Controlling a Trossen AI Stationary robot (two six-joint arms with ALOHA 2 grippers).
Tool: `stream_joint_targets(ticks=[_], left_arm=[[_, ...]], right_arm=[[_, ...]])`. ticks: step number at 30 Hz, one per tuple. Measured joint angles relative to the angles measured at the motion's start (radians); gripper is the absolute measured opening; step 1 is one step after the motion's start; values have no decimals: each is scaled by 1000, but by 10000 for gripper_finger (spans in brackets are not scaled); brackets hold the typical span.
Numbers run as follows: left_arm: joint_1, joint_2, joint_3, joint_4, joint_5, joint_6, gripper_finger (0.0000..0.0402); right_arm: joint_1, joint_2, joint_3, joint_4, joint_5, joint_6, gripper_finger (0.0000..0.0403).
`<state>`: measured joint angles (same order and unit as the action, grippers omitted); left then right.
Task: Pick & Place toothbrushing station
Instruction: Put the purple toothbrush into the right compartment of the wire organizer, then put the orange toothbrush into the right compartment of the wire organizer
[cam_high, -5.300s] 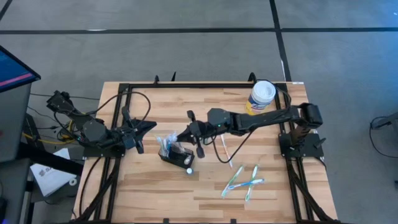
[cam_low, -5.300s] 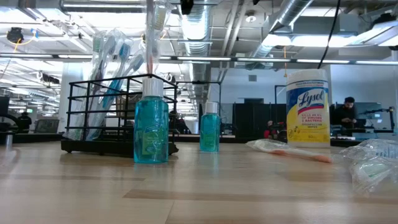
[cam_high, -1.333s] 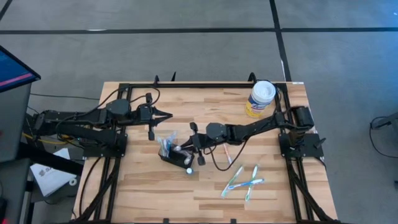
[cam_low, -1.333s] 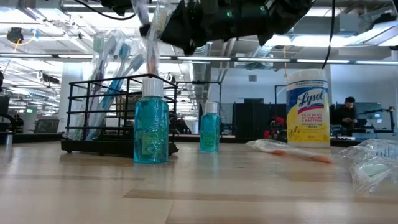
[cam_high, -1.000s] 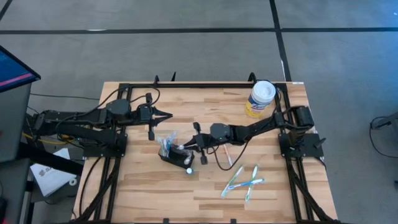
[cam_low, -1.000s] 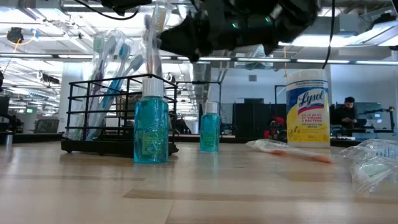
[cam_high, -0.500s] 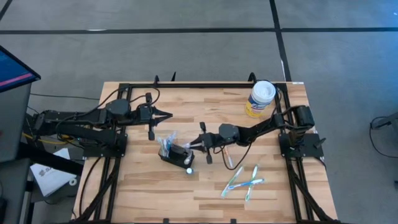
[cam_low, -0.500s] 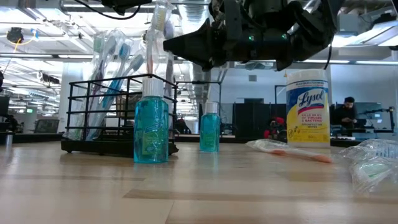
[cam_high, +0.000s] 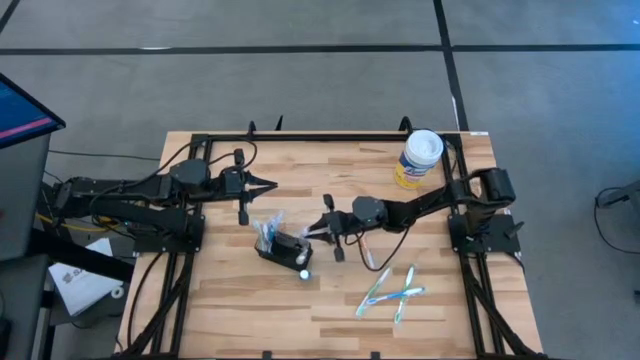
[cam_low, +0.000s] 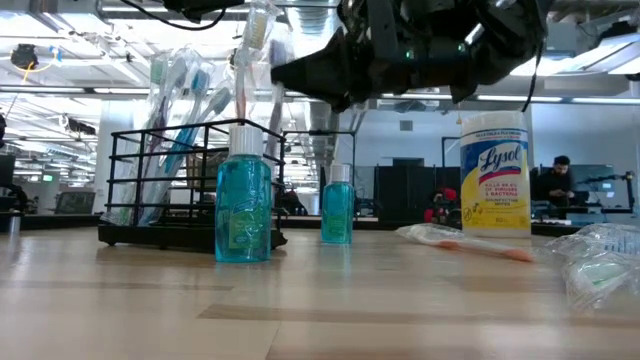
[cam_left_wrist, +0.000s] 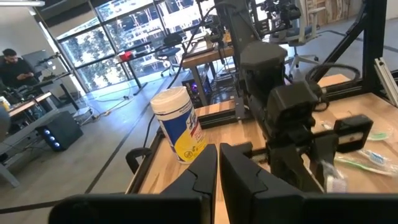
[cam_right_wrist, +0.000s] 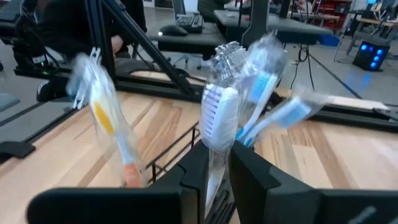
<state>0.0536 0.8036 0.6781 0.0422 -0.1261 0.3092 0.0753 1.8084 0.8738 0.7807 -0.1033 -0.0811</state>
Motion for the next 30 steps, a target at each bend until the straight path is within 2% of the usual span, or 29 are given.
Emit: stream_joint_targets(ticks=[8, 24, 30], left_arm=[[0, 0, 0, 0, 0, 0, 12], [0, 0, 0, 0, 0, -3, 12], [0, 0, 0, 0, 0, -3, 12]], right_arm=[[2, -29, 0, -50, -1, 19, 59], [-2, -31, 0, -59, -1, 29, 157], [-21, -85, 0, -164, -1, 29, 179]])
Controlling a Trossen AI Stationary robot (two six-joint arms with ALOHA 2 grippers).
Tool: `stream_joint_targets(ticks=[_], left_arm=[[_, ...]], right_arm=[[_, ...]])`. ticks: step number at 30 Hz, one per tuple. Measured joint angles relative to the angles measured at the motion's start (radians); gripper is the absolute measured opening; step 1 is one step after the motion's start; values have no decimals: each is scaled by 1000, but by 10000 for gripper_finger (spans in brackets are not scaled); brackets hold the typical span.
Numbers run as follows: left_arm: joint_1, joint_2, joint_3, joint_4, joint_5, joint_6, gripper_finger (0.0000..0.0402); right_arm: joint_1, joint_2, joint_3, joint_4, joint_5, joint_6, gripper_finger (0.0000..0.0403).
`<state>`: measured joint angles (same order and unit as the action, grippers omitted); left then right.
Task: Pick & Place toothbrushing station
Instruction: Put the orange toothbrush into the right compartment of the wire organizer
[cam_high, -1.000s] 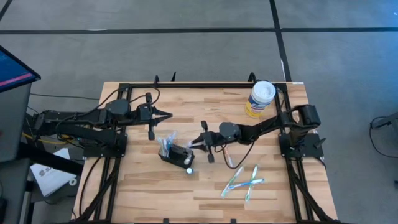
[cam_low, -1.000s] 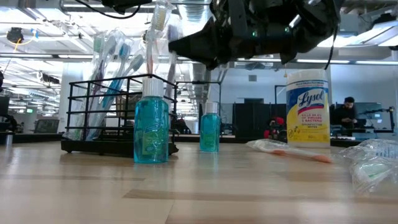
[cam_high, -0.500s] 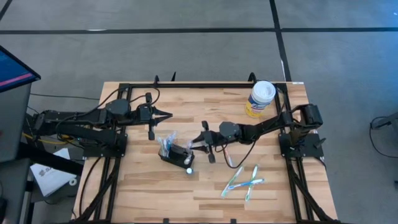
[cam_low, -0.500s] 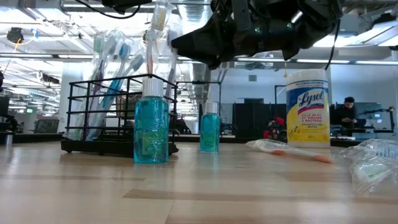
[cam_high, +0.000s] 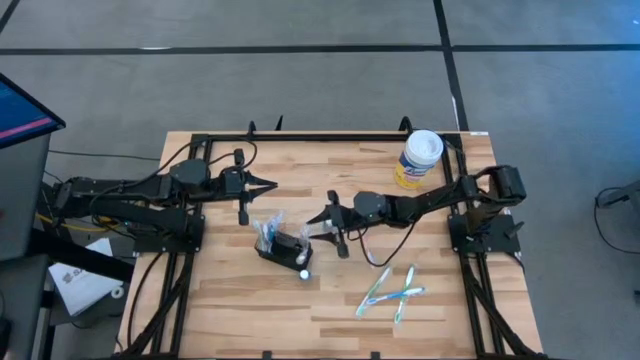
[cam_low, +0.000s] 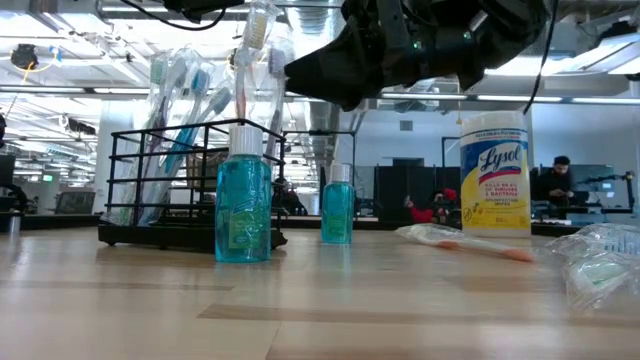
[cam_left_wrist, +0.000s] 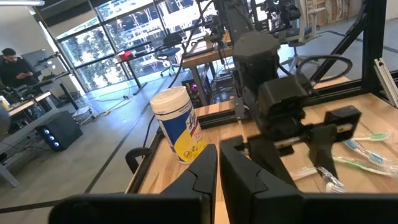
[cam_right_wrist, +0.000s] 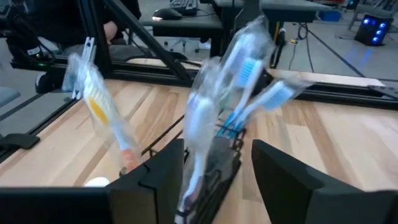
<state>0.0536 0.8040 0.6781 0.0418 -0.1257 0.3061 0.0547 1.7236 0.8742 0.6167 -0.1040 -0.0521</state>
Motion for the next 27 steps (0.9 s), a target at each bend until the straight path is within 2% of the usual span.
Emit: stream_joint_targets(ticks=[6, 16, 22, 27], left_arm=[[0, 0, 0, 0, 0, -5, 12], [0, 0, 0, 0, 0, -8, 12], [0, 0, 0, 0, 0, -8, 12], [0, 2, 0, 1, 0, -9, 12]], right_arm=[[-8, -97, 1, -182, 54, 9, 175], [-11, -234, 0, -528, 60, 194, 144], [-11, -260, 1, -634, 59, 274, 126], [-11, -249, 1, -765, 53, 409, 121]])
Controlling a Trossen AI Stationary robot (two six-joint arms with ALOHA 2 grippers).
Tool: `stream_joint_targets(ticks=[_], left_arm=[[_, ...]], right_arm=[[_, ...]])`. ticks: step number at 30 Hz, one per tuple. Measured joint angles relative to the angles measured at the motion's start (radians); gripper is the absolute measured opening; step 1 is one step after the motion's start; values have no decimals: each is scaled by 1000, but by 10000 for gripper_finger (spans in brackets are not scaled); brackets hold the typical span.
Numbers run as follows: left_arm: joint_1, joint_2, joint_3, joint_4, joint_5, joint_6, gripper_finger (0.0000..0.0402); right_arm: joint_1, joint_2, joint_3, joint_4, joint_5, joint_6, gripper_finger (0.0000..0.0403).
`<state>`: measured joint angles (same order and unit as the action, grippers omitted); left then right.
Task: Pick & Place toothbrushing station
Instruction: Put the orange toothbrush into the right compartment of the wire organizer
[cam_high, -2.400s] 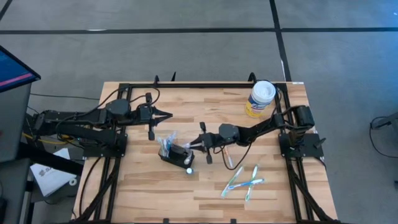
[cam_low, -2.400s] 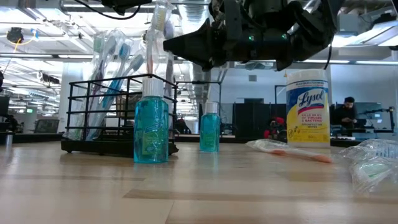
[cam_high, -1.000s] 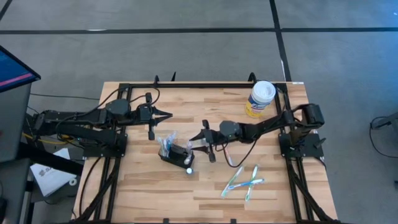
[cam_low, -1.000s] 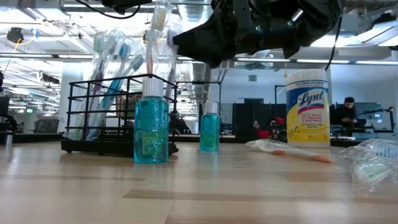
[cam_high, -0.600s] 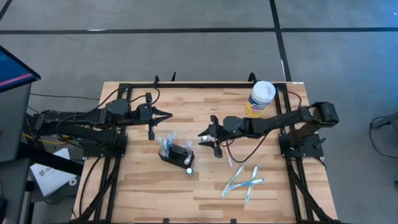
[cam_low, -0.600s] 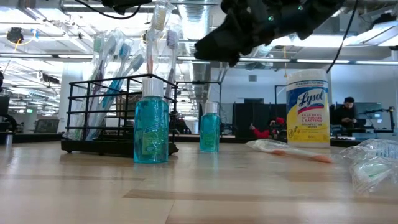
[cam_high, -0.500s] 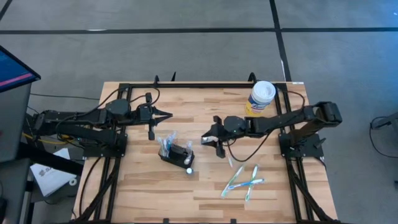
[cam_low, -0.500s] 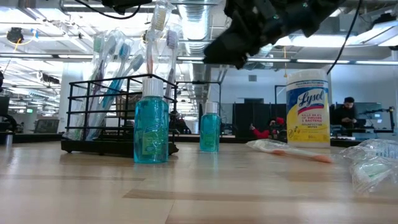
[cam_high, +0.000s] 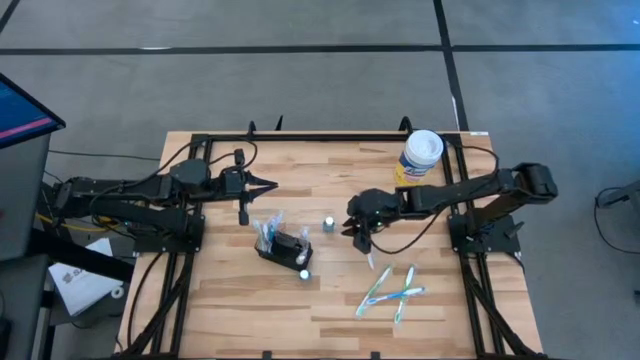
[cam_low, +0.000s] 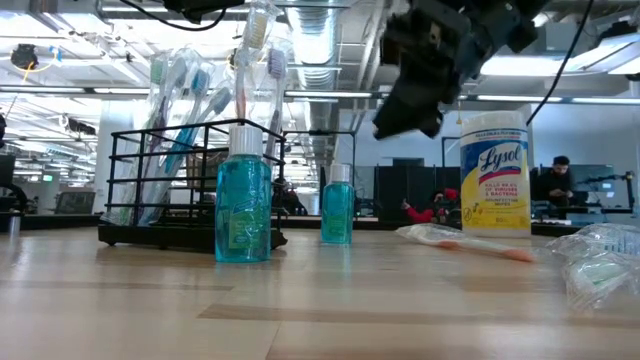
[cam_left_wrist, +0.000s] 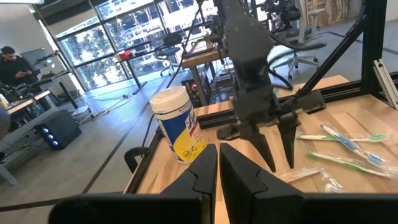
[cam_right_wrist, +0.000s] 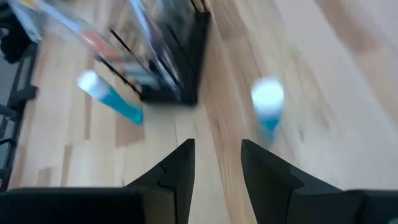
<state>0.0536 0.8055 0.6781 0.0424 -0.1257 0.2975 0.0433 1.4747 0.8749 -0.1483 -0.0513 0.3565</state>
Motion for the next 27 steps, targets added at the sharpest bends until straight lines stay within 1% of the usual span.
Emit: stream_joint_targets(ticks=[6, 14, 20, 22, 27], left_arm=[[0, 0, 0, 0, 0, 0, 12], [0, 0, 0, 0, 0, -6, 12], [0, 0, 0, 2, 0, -18, 12], [0, 0, 0, 3, 0, -18, 12], [0, 0, 0, 4, 0, -17, 12]], right_arm=[[0, 2, 0, -109, 0, 113, 122], [-2, 18, 0, -199, 0, 306, 118], [-8, 38, 0, -250, 22, 389, 118], [-10, 37, -2, -274, 49, 401, 118], [-21, 51, 0, -290, 78, 420, 118]])
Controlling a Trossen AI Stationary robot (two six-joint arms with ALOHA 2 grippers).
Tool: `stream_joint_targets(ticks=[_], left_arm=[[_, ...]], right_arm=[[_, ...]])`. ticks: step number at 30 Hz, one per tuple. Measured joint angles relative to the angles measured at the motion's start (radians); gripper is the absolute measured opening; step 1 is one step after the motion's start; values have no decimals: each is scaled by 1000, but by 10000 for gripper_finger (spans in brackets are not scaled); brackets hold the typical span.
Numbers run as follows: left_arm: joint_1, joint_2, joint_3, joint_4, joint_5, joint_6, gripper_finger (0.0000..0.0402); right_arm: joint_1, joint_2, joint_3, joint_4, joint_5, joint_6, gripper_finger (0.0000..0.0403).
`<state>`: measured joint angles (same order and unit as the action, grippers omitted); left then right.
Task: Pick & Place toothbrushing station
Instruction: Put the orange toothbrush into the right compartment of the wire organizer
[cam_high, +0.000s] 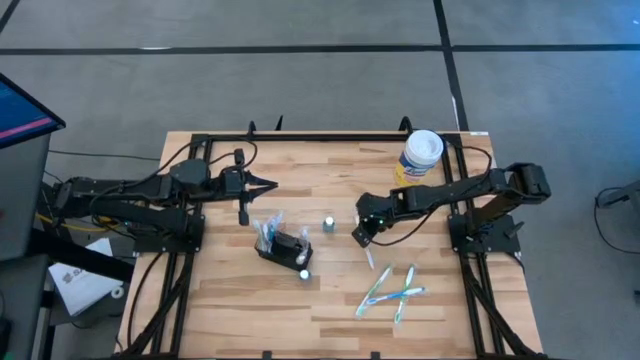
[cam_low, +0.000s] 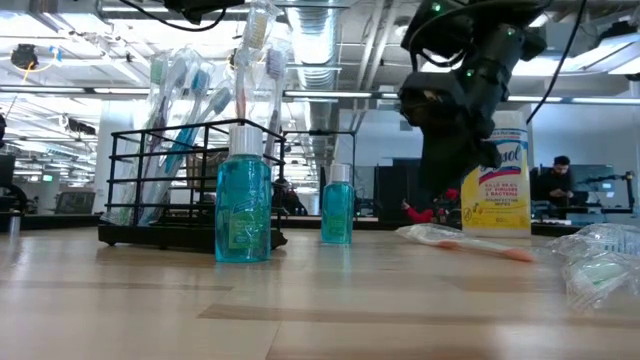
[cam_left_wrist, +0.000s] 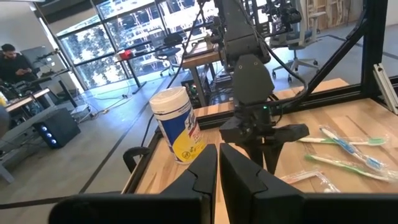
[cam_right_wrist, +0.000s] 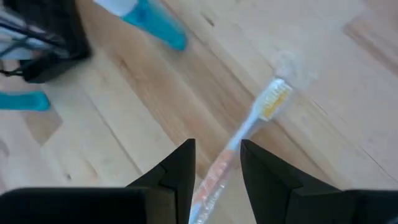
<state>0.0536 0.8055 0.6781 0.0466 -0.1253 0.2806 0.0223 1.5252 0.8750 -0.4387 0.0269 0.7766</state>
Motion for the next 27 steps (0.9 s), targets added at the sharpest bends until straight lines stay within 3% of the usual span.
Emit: stream_joint_targets(ticks=[12, 27], left_arm=[[0, 0, 0, -1, 0, 0, 12], [0, 0, 0, -1, 0, -1, 12]], right_arm=[[-26, 138, 3, 13, -3, 6, 118], [-40, 197, 5, 87, -3, -17, 118]])
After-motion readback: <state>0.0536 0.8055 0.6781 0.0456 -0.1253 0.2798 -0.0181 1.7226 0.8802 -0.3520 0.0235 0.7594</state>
